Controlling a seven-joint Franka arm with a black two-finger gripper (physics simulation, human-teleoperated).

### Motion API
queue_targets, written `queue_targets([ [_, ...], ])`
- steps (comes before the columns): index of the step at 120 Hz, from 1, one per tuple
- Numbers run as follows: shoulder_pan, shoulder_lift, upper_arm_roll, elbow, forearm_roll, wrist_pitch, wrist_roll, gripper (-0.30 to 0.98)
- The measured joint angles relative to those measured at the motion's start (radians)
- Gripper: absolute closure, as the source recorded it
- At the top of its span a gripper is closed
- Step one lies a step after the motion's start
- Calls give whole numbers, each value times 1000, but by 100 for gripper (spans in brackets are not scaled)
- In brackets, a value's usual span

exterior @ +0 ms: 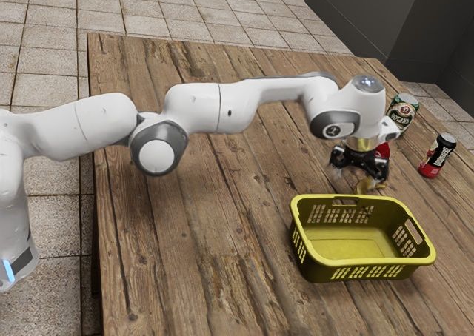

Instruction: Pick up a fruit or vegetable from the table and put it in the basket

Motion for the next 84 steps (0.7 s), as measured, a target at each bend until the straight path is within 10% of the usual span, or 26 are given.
queue_targets([
  [41,57,-167,36,-251,18,41,98,0],
  [84,-13,15,43,153,16,-78,210,0],
])
